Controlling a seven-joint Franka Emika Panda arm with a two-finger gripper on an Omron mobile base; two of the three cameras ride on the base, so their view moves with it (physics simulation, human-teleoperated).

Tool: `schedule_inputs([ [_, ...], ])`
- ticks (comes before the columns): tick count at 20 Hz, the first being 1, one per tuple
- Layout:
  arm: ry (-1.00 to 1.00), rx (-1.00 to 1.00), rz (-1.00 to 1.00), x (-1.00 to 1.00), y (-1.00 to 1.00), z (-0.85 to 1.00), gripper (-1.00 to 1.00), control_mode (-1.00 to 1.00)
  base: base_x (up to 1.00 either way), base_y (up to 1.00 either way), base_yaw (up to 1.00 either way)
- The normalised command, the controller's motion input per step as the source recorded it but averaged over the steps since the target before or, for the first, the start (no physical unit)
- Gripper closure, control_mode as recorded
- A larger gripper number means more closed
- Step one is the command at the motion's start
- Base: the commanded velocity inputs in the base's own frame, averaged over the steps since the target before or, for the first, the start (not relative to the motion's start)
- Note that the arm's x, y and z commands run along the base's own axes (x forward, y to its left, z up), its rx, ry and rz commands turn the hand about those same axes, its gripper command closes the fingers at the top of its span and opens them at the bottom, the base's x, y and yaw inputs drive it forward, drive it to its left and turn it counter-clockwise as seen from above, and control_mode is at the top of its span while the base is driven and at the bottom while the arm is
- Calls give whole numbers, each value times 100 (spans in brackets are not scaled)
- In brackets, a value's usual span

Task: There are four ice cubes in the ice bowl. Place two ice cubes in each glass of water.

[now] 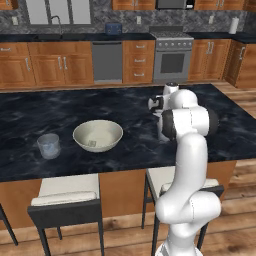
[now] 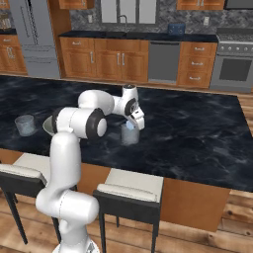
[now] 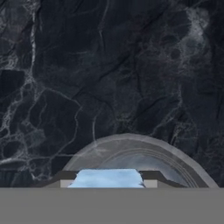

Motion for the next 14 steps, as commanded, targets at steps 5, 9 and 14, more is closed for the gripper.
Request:
schedule_inputs([
  [5,0,0,0,0,-2,-10,100,-100,0,0,0],
  [9,0,0,0,0,0,-7,100,-100,0,0,0],
  [14,0,0,0,0,0,-3,-100,-100,0,0,0],
])
